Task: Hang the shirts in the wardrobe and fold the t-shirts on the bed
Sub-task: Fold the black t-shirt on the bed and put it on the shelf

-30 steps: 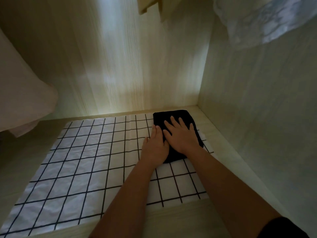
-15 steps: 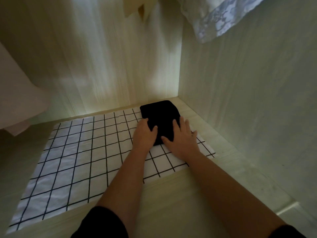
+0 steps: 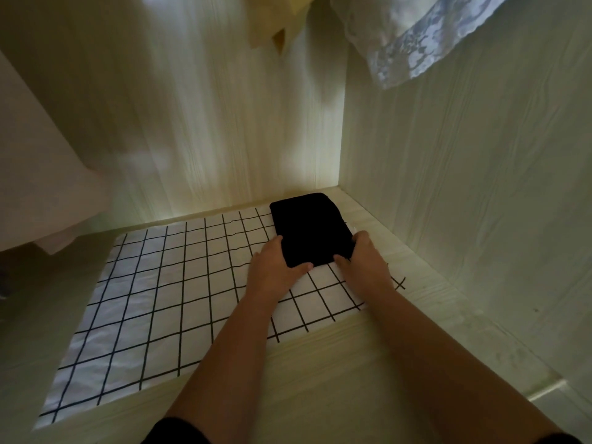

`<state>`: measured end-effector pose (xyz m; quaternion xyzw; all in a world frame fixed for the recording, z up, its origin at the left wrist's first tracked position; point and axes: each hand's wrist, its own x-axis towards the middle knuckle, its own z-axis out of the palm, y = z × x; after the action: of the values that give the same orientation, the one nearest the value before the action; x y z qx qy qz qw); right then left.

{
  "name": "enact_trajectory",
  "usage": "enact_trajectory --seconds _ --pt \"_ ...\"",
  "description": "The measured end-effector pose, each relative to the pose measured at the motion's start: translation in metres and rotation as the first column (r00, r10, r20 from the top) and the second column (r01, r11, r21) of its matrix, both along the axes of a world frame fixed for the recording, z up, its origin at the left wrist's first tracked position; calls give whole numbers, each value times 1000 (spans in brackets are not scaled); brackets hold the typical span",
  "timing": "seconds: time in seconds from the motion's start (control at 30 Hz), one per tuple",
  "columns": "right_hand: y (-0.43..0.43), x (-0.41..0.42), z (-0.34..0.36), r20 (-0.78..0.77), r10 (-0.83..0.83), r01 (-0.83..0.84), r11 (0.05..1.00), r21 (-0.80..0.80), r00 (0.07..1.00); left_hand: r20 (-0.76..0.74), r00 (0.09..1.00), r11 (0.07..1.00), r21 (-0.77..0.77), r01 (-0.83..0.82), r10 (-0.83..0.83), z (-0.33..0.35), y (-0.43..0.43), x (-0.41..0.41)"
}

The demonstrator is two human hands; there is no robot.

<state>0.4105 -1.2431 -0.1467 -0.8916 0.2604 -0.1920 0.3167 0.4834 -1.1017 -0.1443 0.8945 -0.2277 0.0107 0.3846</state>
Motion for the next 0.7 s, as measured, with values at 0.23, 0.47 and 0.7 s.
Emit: enact_trajectory --seconds 0.23,0.47,0.7 --pt "-2 -1 1 -26 -2 0 998 -70 1000 26 994 994 -6 -107 107 -1 -7 0" --pt "-5 -1 -3 -109 93 -117 964 -239 990 95 992 994 58 -92 86 -2 -5 -2" --pt "-6 4 -6 -325 133 -222 942 -253 936 101 992 975 204 -91 72 0 -4 -4"
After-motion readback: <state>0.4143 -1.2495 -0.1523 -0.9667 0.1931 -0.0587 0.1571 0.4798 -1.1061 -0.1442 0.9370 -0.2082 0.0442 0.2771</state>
